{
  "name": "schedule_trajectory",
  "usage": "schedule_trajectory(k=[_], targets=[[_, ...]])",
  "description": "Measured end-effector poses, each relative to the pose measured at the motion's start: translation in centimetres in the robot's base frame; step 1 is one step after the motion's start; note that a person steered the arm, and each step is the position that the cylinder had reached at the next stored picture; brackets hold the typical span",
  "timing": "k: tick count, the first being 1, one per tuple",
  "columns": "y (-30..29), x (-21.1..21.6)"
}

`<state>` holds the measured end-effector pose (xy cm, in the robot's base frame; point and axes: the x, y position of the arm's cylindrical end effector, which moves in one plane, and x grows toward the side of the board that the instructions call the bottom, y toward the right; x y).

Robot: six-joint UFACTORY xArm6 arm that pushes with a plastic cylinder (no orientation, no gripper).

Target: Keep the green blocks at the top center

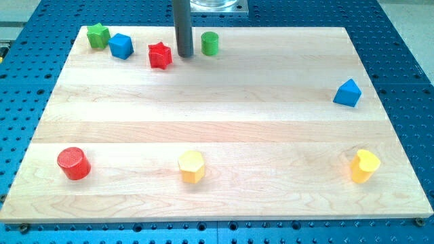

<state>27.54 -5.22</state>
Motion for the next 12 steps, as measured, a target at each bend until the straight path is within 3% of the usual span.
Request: schedule_trajectory(k=[3, 4, 5, 6, 7, 8, 9, 10, 11, 12], targets=[[6.2, -3.8], [4.1, -2.0], [10.0, -1.2], [15.1, -5.2], [15.2, -8.3], [12.5, -8.3], [9.6, -7.5], [9.0, -3.9], [12.6, 1.1], [6.8, 4.4]])
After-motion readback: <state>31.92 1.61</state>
